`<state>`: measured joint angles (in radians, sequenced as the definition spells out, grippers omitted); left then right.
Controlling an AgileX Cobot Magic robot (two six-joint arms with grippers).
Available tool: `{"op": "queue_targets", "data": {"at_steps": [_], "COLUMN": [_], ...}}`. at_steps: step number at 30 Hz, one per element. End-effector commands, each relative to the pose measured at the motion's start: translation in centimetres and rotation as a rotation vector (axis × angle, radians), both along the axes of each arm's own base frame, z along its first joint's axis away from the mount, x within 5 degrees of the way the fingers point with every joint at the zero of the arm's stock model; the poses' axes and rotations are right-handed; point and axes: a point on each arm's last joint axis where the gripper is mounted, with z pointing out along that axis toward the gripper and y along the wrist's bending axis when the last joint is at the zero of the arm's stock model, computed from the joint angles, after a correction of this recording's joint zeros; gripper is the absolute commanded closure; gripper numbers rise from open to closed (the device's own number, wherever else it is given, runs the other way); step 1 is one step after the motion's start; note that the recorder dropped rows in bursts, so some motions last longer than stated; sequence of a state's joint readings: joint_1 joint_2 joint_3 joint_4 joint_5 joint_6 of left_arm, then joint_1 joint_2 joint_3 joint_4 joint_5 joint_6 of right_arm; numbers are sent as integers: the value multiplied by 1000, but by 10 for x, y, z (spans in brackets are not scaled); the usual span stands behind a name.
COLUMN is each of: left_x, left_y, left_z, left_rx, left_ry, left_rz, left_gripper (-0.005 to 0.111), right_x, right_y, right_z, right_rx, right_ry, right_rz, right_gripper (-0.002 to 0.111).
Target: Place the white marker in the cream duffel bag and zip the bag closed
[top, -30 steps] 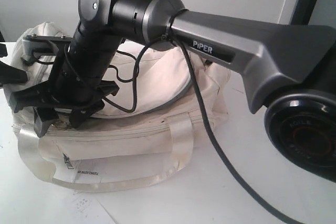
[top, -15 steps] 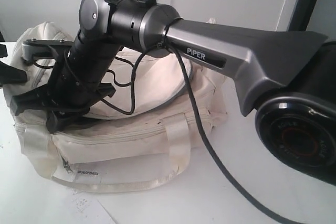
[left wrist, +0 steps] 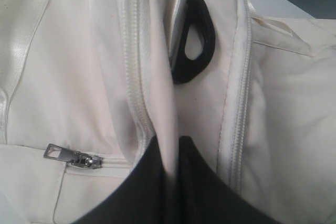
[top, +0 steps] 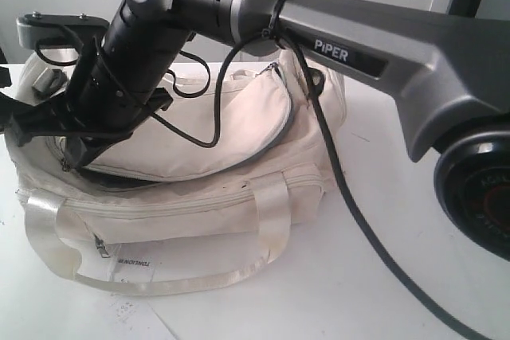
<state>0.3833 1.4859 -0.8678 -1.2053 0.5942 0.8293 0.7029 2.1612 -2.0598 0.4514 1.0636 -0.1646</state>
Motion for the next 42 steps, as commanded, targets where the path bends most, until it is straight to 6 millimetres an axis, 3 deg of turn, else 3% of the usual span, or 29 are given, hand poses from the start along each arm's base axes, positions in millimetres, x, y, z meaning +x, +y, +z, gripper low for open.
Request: {"op": "queue_targets", "data": {"at_steps": [1,13,20,29,42], "left_x": [0,2,3,3,3], "left_y": [-1,1,3,3,3], "left_z": [2,3,3,3,3], "left_rx": [-23,-10,-6,-4,-2], "left_ry": [-11,-36,-39,-41,-41], "left_rz": [2,19,40,36,39], "left_gripper": [107,107,107,107,107], "right_x": [0,-6,-19,-23,-29], "right_y": [-10,-24,-33,-39,-47], "right_z": [2,7,10,3,9], "right_rx": [-76,-197,-212,-251,-274], "right_ry": [-18,-36,-13,2,-15], "right_rz": [33,83,88,87,86], "right_gripper": [108,108,108,108,108]}}
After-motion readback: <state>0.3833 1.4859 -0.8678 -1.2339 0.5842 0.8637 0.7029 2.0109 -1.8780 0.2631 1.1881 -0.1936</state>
